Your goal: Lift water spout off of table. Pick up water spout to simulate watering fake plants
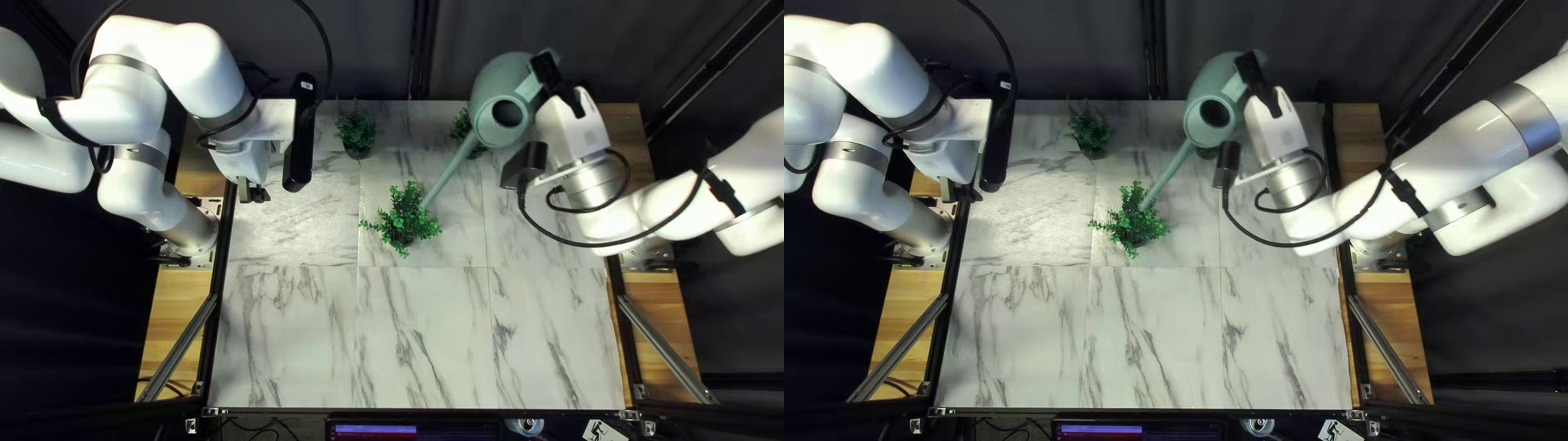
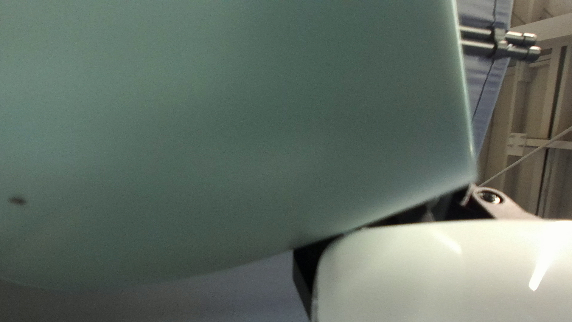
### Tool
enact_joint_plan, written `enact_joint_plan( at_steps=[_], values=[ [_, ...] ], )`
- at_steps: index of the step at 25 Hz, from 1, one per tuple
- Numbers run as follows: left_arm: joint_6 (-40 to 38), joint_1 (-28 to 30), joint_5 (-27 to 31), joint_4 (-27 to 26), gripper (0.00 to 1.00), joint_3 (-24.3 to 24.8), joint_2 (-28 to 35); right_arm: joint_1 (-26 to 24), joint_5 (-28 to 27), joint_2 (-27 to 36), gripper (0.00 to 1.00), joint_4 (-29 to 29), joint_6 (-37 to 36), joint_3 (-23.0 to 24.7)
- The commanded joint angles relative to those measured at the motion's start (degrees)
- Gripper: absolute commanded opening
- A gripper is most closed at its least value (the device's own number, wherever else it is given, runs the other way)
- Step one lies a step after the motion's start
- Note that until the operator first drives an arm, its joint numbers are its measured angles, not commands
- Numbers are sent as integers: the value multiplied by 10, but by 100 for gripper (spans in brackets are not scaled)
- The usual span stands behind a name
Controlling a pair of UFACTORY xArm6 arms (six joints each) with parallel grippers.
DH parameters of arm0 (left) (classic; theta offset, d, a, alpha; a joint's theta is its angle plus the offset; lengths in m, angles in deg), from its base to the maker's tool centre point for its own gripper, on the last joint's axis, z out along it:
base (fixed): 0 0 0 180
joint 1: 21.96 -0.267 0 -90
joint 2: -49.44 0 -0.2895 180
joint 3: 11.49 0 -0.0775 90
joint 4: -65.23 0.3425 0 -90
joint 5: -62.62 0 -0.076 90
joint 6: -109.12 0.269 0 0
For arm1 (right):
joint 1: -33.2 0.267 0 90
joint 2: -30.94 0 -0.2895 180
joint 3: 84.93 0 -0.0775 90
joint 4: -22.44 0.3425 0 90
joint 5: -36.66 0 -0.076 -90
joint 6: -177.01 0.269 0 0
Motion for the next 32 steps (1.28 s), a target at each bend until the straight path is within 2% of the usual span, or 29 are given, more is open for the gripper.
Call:
enact_joint_plan(
  at_steps=[1, 7, 17, 32],
  values=[
    [0, 0, 0, 0, 100, 0, 0, -16, 17, -12, 0, -25, -9, -10],
    [0, 0, 0, 0, 100, 0, 0, -31, 32, -20, 0, -62, -19, -8],
    [0, 0, 0, 0, 100, 0, 0, -3, 7, -51, 0, -99, -13, 17],
    [0, 0, 0, 0, 100, 0, 0, -2, 16, -36, 0, -131, -23, 36]
  ],
)
